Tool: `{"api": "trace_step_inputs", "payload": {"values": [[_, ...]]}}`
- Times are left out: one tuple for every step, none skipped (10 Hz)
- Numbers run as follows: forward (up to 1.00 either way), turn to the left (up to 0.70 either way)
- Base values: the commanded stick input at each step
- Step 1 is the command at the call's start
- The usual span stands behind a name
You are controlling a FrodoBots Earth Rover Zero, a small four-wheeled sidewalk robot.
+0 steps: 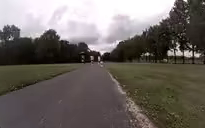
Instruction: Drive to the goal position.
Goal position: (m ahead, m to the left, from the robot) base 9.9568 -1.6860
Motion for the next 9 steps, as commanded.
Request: {"api": "trace_step_inputs", "payload": {"values": [[0.70,0.00],[0.70,0.00],[0.70,0.00],[0.70,0.00],[0.70,0.00],[0.70,0.00],[0.70,0.00],[0.70,0.00],[0.70,0.00]]}}
